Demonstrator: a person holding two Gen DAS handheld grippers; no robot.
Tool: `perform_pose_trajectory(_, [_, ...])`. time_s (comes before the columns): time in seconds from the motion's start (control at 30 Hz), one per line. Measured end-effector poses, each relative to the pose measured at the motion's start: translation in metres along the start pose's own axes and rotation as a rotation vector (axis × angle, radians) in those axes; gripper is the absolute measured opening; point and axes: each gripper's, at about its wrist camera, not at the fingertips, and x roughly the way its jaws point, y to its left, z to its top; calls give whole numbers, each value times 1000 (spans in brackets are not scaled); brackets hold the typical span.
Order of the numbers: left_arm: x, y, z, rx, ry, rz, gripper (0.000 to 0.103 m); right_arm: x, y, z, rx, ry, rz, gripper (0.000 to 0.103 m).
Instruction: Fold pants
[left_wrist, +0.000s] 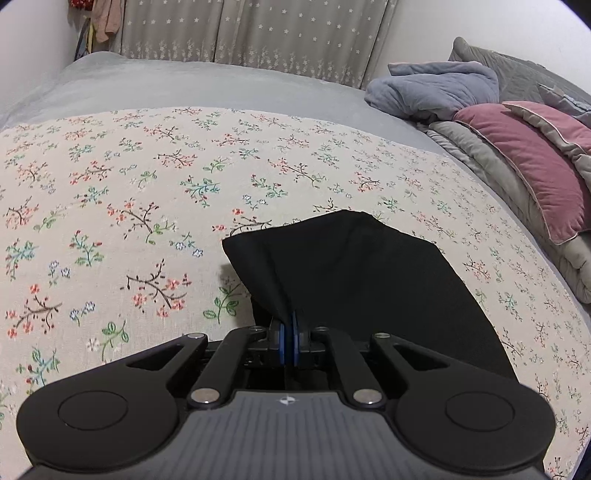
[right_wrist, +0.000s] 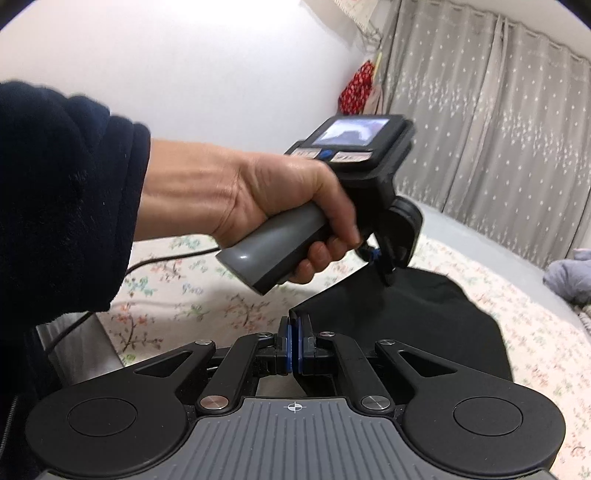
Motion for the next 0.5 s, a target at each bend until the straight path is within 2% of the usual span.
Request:
perform_pose_trajectory(0.07, [1, 1, -2, 12, -8, 10, 18, 2, 3, -5, -23, 19, -2, 3])
perform_pose_trajectory(0.13, [-1, 3, -4, 11, -12, 28, 30, 5, 4, -8, -27, 40, 3, 3])
perform_pose_trajectory(0.17, [-3, 5, -4, 1, -12, 35, 33, 7, 2, -8, -13, 52, 12, 3])
perform_pose_trajectory(0.23, [-11, 11, -3, -25, -7, 51, 41, 12, -3, -5, 29, 84, 60, 11])
perform_pose_trajectory(0.27, [-18, 15, -3, -39, -6, 62, 42, 11, -9, -6, 55, 100, 113, 14])
perform_pose_trajectory(0.33, [-34, 17, -2, -40, -32, 110, 42, 3, -31, -2, 118, 137, 276, 30])
perform_pose_trajectory(0.37, [-46, 16, -3, -30, -61, 134, 42, -7, -47, 1, 166, 131, 348, 31])
perform_pose_trajectory(0.43, [-68, 6, -5, -12, -110, 133, 42, -29, -91, 11, 261, 82, 383, 31])
perform_pose_trajectory(0.5, [-84, -13, -10, 0, -144, 64, 42, -45, -139, 17, 333, 29, 344, 31])
